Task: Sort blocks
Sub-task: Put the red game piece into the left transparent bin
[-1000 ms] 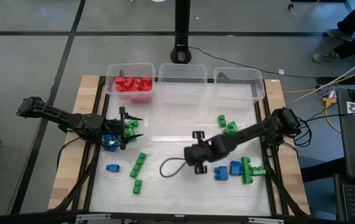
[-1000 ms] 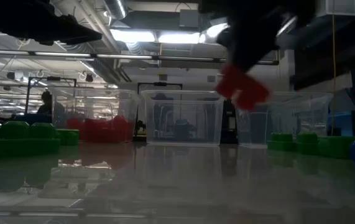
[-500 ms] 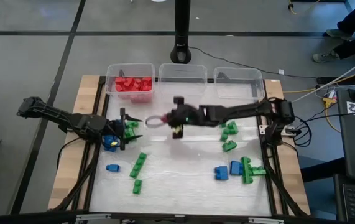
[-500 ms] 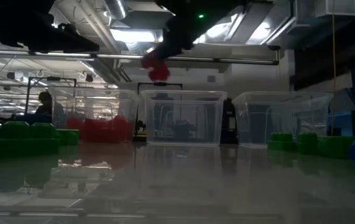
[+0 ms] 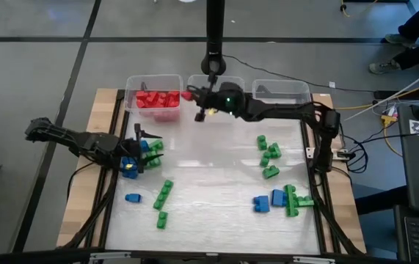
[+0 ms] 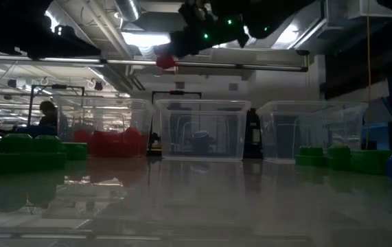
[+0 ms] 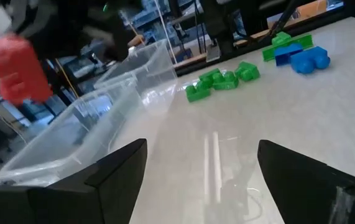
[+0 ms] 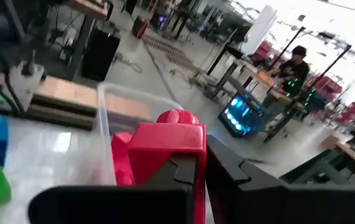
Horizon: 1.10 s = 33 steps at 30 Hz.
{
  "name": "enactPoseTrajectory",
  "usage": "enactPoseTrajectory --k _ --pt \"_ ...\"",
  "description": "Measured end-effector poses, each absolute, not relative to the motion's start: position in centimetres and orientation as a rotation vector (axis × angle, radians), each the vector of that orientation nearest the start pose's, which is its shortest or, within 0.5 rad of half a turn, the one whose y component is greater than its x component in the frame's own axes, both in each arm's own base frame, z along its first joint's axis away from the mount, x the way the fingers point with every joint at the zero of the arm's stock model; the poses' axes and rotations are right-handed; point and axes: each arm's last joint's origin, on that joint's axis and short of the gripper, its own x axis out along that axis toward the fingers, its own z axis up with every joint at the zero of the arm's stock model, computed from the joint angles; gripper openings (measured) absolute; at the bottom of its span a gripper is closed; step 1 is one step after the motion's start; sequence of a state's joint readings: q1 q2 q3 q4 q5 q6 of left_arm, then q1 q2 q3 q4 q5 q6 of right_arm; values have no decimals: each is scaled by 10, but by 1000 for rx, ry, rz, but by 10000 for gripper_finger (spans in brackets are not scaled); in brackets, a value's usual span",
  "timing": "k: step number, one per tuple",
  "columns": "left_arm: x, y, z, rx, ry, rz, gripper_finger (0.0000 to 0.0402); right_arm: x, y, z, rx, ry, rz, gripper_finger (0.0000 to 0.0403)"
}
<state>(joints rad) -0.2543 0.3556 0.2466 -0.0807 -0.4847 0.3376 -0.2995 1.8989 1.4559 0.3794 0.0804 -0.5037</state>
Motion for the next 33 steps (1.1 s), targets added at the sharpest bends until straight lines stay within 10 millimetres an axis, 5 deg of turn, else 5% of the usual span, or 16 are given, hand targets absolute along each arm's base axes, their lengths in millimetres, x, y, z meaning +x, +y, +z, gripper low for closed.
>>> enactPoseTrajectory --k 12,20,30,33 --pt "113 -11 217 540 189 269 296 476 -216 285 -502 86 -399 23" --pt "114 -8 218 557 191 296 296 508 -230 269 -507 41 -368 30" --pt "114 -7 217 536 195 297 296 512 -230 245 -382 221 -307 180" --pt "114 -7 217 521 195 297 296 508 -227 253 -382 267 -293 212"
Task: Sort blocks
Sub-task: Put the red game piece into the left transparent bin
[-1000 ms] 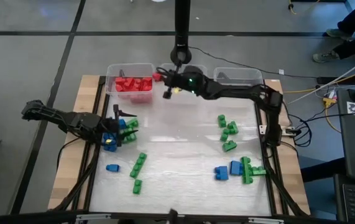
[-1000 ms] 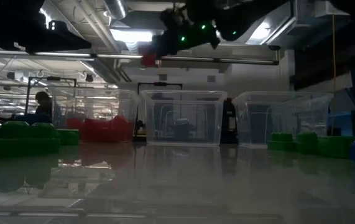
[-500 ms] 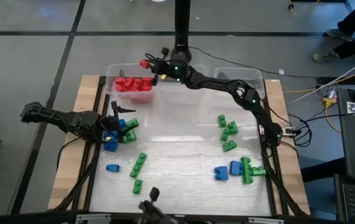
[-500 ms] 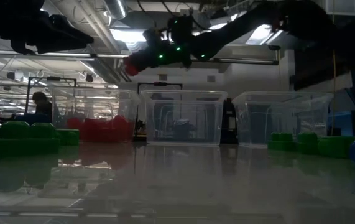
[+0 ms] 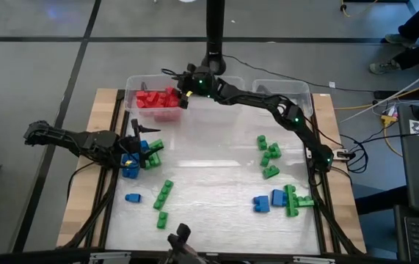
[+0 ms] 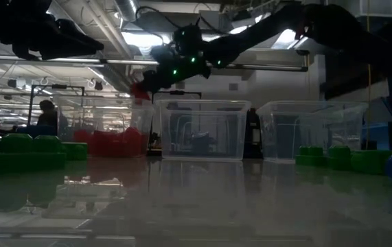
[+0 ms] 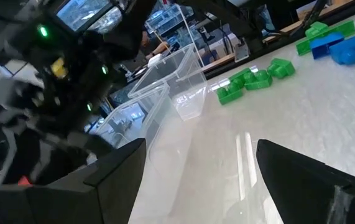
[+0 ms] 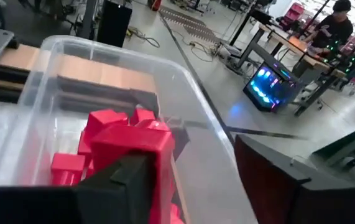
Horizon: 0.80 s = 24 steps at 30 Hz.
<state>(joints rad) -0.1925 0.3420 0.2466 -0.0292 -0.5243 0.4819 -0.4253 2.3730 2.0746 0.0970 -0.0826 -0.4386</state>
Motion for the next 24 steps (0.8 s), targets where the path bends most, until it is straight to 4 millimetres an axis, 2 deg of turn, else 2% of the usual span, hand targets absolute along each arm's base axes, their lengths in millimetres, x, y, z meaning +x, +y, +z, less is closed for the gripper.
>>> enactPoseTrajectory --k 4,17,24 --pt "114 -7 217 514 192 298 296 504 -219 267 -386 282 -270 233" --pt "114 -7 219 503 174 303 296 512 -198 255 -390 353 -234 233" --pt "114 -7 219 492 171 304 296 506 -196 243 -374 523 -210 232"
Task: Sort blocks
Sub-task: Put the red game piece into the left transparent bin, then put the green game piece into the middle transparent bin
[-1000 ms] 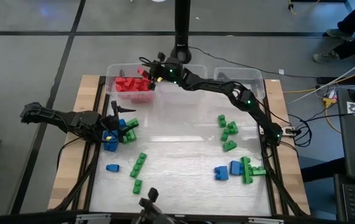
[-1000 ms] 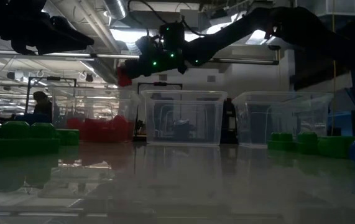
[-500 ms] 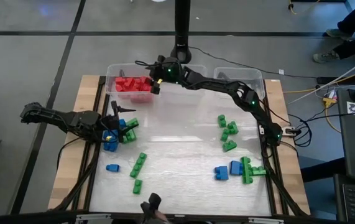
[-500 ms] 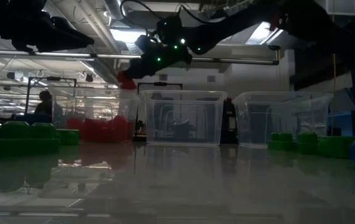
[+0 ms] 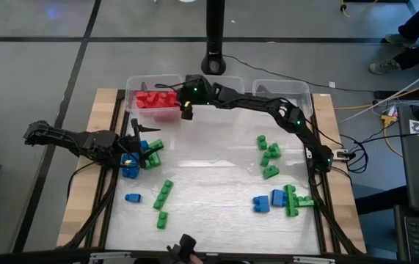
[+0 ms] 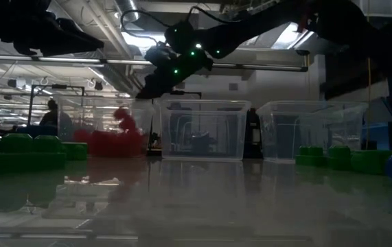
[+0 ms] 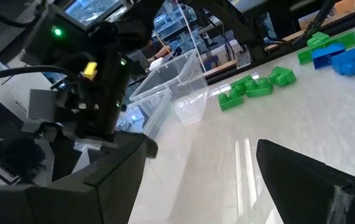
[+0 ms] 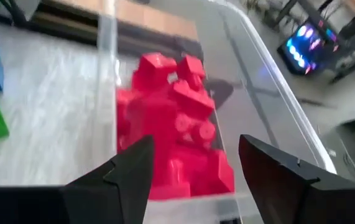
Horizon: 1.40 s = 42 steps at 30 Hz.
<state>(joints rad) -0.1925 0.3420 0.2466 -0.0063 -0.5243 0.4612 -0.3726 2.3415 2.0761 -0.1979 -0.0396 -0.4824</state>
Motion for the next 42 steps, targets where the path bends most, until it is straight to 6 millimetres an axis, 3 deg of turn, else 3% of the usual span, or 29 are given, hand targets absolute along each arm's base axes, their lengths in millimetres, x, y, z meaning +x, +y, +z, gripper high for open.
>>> enactPoseTrajectory --k 5,8,14,20,26,31,35,42 --pt "114 -7 219 488 170 304 296 501 -190 262 -359 625 -173 232" --pt "114 -7 219 488 170 304 296 496 -173 289 -373 701 -115 232" --pt "114 -7 219 488 171 303 296 462 -113 337 -364 836 -13 232" --pt "114 -8 219 480 171 302 296 417 -36 360 -349 1130 -47 232" --pt "114 -8 219 478 168 303 296 390 36 351 -395 1349 -139 232" --pt "114 -8 221 467 148 308 296 371 86 320 -402 1437 -131 232" --pt "114 -8 222 462 140 310 296 336 109 296 -362 1494 -167 232" --pt "115 -8 223 441 120 315 296 257 127 262 -243 1537 -378 232"
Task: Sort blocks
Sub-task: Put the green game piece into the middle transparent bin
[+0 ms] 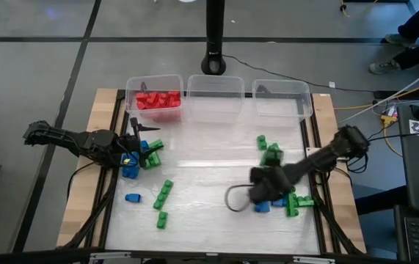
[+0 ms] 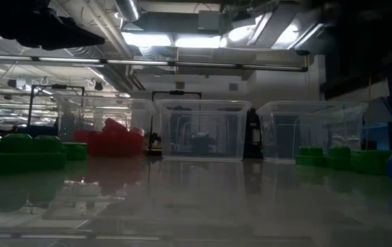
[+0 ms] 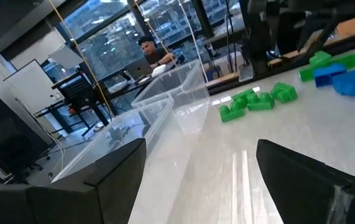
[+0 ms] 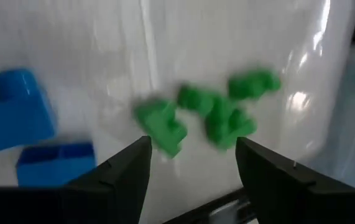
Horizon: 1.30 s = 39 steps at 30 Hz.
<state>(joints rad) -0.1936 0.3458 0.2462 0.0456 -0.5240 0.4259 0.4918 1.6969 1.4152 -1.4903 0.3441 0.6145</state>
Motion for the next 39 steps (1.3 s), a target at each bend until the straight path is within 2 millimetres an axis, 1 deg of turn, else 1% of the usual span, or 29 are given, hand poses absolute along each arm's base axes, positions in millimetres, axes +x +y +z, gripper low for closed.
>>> enactPoseTrajectory --k 2,3,5,8,11,13,15,17,20,23,28,32,34,36,39 --pt "115 -8 223 442 123 314 296 242 132 252 -163 1539 -439 232" --pt "115 -8 223 442 123 314 296 237 134 246 -141 1536 -476 232" --pt "115 -8 223 442 123 314 296 232 138 235 -98 1518 -525 232" --pt "115 -8 223 442 121 315 296 228 142 220 -96 1512 -530 232" --pt "115 -8 223 443 121 315 296 219 144 203 -164 1526 -514 232" --pt "116 -8 223 444 122 314 296 214 144 195 -232 1502 -512 232" --pt "116 -8 223 445 123 314 296 208 142 186 -330 1498 -494 232" --pt "116 -8 223 446 124 314 296 206 139 178 -386 1482 -475 232" --pt "116 -8 223 446 124 314 296 203 136 166 -438 1484 -423 232" --pt "116 -8 223 447 126 314 296 204 136 154 -446 1456 -360 232" --pt "116 -8 222 467 134 312 296 202 132 146 -484 1398 -391 232" --pt "116 -8 222 467 134 312 296 196 127 141 -541 1385 -424 232" --pt "116 -8 222 466 134 311 296 193 125 137 -546 1398 -426 225" --pt "116 -8 222 465 134 312 296 193 124 136 -536 1397 -424 206" --pt "116 -8 222 465 134 311 296 193 125 136 -511 1390 -436 154"
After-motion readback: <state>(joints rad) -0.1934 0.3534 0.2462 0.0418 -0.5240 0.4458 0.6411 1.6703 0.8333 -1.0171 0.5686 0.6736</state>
